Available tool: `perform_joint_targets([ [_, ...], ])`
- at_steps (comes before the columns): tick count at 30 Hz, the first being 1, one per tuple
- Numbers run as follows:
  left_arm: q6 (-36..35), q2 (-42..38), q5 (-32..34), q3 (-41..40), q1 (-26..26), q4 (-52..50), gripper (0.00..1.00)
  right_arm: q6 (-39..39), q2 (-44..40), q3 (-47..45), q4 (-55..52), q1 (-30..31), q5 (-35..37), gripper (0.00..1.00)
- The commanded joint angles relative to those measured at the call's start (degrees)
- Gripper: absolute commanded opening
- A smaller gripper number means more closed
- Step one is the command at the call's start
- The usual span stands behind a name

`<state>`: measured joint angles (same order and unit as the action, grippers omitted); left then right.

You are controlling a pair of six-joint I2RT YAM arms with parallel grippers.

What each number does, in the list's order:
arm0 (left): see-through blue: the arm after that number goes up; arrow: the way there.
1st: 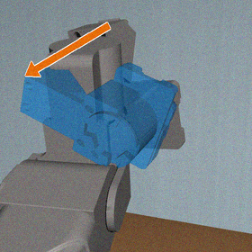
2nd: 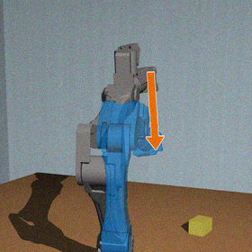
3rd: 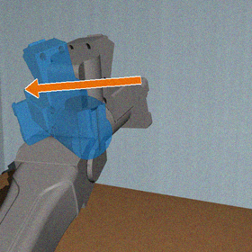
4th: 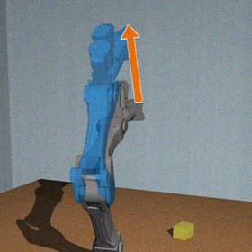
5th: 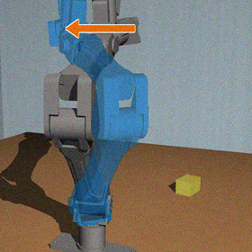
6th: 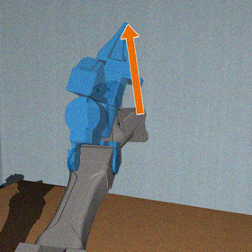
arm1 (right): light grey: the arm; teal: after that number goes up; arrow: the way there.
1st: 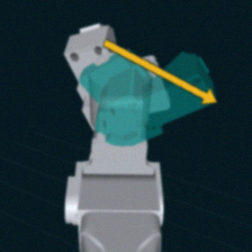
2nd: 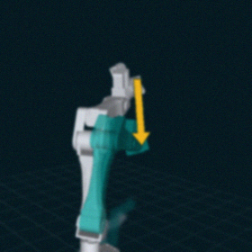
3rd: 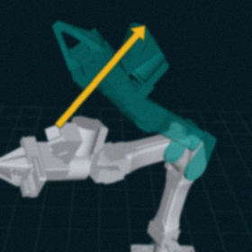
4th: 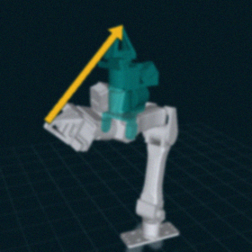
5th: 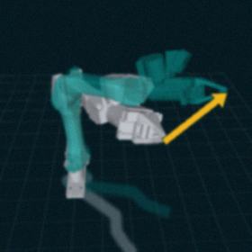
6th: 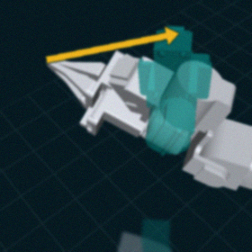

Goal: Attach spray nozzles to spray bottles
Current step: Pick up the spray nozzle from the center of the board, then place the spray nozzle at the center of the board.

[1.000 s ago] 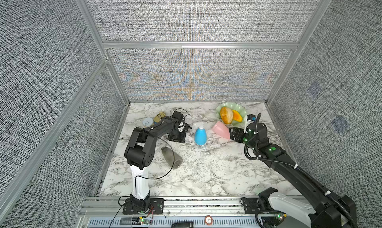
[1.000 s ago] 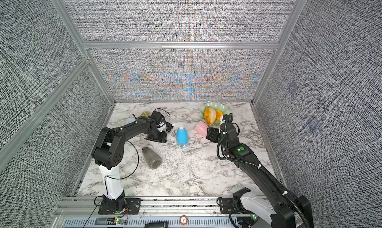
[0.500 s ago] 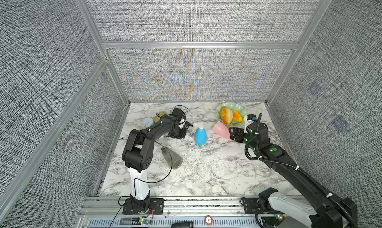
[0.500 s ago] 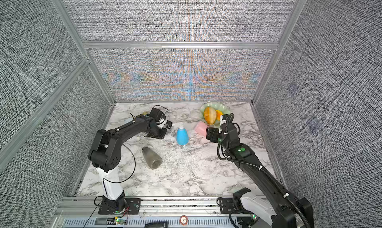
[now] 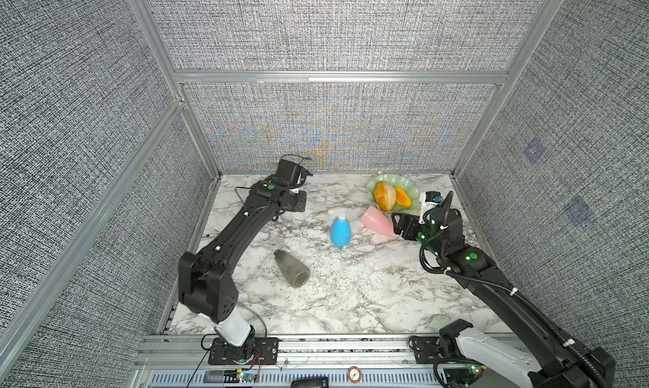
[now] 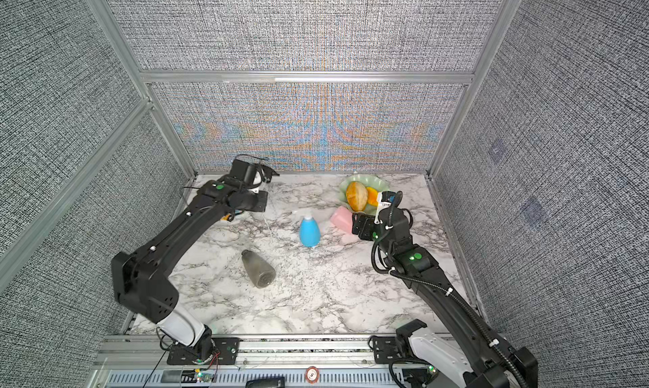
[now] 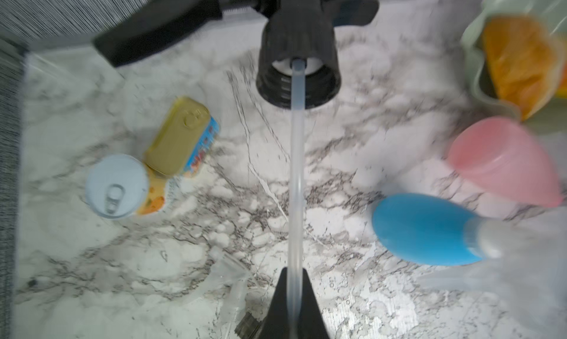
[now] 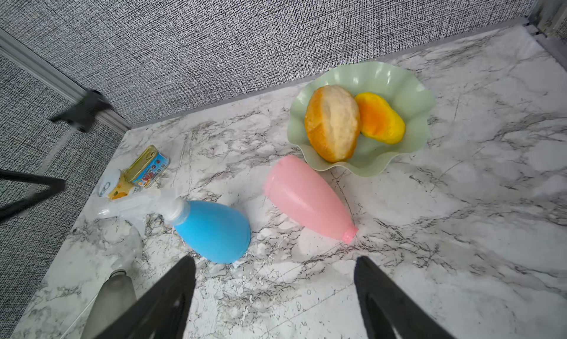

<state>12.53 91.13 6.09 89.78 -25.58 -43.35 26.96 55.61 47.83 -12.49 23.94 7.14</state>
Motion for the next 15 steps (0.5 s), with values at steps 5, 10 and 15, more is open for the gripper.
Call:
perform_joint_targets([
  [5,-7.1,-10.8,-1.9,-1.7,-13.9,4.5,0.00,-1.3,-2.0,2.3,-4.8,-0.3,6.9,0.84],
  [10,-7.1,-16.0,-8.2,-8.3,-25.4,9.4,0.00,-1.9,-4.5,3.7,-7.7,-1.4,11.0,0.84],
  [15,-3.6,-16.9,-15.3,-18.1,-30.7,13.5,0.00,-2.6,-5.8,4.8,-9.8,-3.0,12.6,0.84],
])
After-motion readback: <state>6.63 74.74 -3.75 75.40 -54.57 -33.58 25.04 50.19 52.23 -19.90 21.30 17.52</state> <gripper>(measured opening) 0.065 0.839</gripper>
